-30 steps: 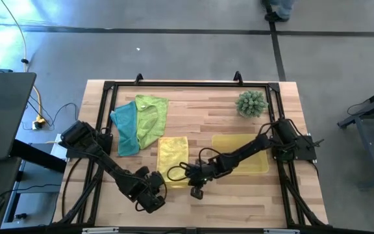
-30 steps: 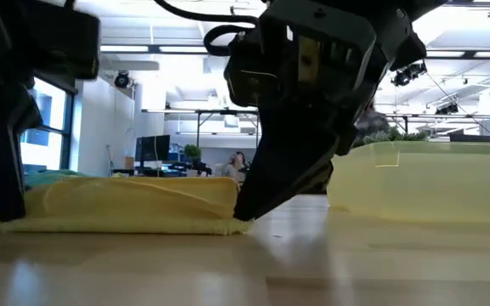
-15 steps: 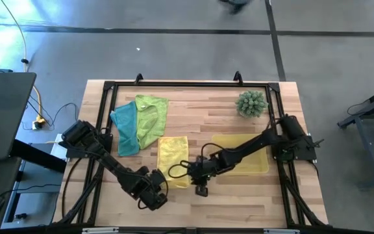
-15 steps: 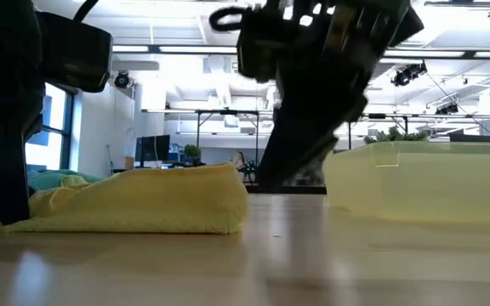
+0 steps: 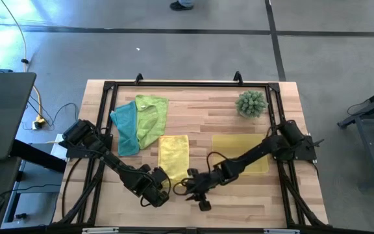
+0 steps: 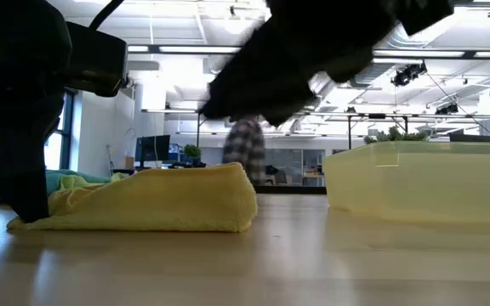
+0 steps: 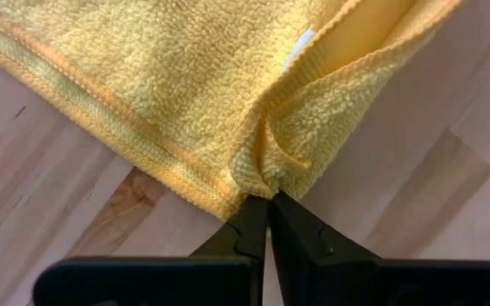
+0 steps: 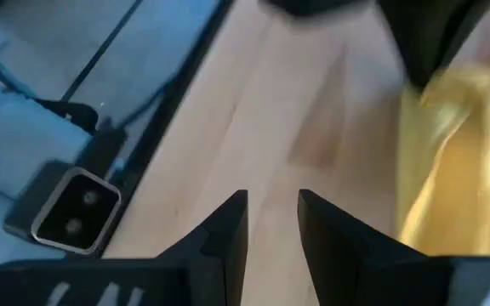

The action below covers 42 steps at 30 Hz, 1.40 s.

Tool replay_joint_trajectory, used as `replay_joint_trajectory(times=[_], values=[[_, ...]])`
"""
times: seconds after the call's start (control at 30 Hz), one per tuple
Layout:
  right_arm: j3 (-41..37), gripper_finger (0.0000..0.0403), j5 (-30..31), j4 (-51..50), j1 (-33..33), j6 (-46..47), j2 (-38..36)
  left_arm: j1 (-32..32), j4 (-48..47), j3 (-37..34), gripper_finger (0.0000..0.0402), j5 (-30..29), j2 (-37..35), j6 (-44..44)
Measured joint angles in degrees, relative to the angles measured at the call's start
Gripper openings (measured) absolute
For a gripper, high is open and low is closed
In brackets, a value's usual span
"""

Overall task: Roll microfiber towels into tight, uniform cylinder then place into a basket
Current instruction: Roll the yellow microfiber towel

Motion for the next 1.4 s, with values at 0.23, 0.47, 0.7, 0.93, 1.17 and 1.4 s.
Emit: replay_joint_trajectory(times=[0.23, 0.47, 0.7, 0.93, 1.17, 1.4], values=[[0.0, 0.0098, 0.3, 0.0, -1.6, 1.1, 2.5, 0.0, 0.1, 0.0, 0.0005, 0.0, 0.0, -0.4], [0.0, 0.0098, 4.4, -3.5, -4.3, -2.6, 2.5, 0.0, 0.1, 0.0, 0.0005, 0.0, 0.0, -0.4], [0.0, 0.0098, 6.1, -7.3, -6.4, -2.4, 2.5, -0.1, 0.2, -0.1, 0.0005, -1.0, 0.1, -0.2], [0.0, 0.0101, 5.3, -9.8, -6.1, -2.8, 2.6, 0.0, 0.2, -0.1, 0.0007, -1.8, 0.1, 0.0], [0.0, 0.0143, 5.5, -10.6, -5.6, -4.6, 2.6, 0.0, -0.2, 0.8, 0.0049, -1.4, 0.3, 6.5], [0.1, 0.0171, 5.6, -12.3, -5.6, -3.8, 2.6, 1.2, -5.7, 3.5, 0.0104, 0.9, -0.1, 9.7]])
